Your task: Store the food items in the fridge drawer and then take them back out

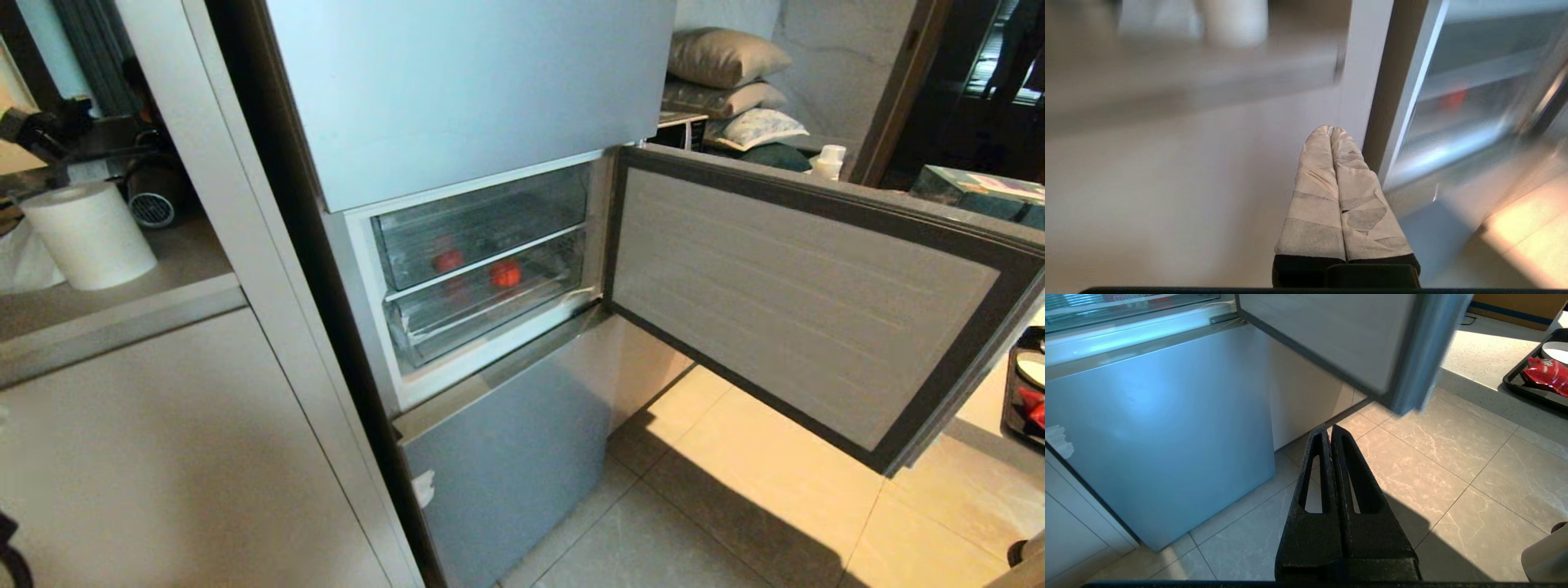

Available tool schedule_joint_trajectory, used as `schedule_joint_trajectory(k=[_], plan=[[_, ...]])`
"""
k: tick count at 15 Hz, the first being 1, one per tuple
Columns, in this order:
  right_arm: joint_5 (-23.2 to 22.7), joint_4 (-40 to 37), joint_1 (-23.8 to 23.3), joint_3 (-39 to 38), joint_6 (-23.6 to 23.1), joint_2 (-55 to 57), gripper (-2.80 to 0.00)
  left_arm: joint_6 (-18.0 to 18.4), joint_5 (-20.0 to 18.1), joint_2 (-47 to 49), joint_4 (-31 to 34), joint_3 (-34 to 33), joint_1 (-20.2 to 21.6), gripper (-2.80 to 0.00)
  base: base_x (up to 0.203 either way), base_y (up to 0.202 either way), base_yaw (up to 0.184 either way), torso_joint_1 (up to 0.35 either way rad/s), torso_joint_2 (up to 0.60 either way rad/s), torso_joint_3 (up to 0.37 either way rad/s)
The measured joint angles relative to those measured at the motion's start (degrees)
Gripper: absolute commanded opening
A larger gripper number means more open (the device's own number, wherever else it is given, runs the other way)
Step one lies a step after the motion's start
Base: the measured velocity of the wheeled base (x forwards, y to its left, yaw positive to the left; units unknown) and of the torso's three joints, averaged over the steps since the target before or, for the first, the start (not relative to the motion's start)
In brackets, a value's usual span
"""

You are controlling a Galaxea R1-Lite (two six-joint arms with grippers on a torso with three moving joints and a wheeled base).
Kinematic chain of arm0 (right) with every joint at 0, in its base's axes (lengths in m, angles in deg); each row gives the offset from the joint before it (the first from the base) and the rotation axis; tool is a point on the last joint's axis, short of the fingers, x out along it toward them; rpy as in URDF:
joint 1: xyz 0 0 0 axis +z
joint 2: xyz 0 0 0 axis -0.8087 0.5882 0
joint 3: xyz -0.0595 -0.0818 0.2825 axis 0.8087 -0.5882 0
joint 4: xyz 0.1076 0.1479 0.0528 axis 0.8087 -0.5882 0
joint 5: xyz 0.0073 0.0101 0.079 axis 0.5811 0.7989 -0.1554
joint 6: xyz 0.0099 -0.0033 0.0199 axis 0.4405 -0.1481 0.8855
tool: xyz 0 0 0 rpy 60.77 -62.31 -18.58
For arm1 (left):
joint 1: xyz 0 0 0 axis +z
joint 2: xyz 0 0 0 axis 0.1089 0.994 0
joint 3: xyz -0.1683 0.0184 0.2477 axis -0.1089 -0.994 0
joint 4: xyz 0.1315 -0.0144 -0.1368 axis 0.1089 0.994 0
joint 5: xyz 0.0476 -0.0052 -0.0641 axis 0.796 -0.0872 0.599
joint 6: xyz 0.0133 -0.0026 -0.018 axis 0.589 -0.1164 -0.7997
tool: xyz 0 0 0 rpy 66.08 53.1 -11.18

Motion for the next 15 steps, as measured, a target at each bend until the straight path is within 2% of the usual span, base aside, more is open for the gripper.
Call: schedule_joint_trajectory(k=[1,2,4,5,7,9,11,13,15], plan=[[0.0,0.0,0.0,0.0,0.0,0.0,-2.8,0.7,-3.1,-2.6,1.8,-3.9,2.2,-2.8,0.0,0.0,0.0,0.0,0.0,0.0],[0.0,0.0,0.0,0.0,0.0,0.0,-2.8,1.6,-8.1,-5.5,4.3,-7.6,3.3,-2.8,0.0,0.0,0.0,0.0,0.0,0.0],[0.0,0.0,0.0,0.0,0.0,0.0,-2.8,3.2,-16.5,-10.9,12.7,-11.1,4.1,-2.8,0.0,0.0,0.0,0.0,0.0,0.0],[0.0,0.0,0.0,0.0,0.0,0.0,-2.8,4.3,-19.1,-14.5,18.7,-11.8,4.3,-2.8,0.0,0.0,0.0,0.0,0.0,0.0],[0.0,0.0,0.0,0.0,0.4,0.0,-2.8,6.4,-21.1,-22.3,29.8,-11.6,4.1,-2.8,0.0,0.0,0.0,0.0,0.0,0.0],[0.0,0.0,0.0,0.0,0.5,0.0,-2.8,8.5,-22.4,-30.5,37.2,-11.1,3.7,-2.8,0.0,0.0,0.0,0.0,0.0,0.0],[0.0,0.0,0.0,0.0,0.5,0.0,-2.8,8.9,-22.3,-36.2,36.6,-11.2,3.5,-2.8,0.0,0.0,0.0,0.0,0.0,0.0],[0.0,-0.1,0.0,0.0,0.2,0.0,-2.8,5.5,-21.7,-38.9,35.7,-12.0,3.4,-2.8,0.0,0.0,0.0,0.0,0.0,0.0],[0.1,-0.1,0.0,0.0,0.5,0.0,-2.8,4.3,-20.8,-40.0,35.1,-12.3,3.3,-2.8,0.0,0.0,0.0,0.0,0.0,0.0]])
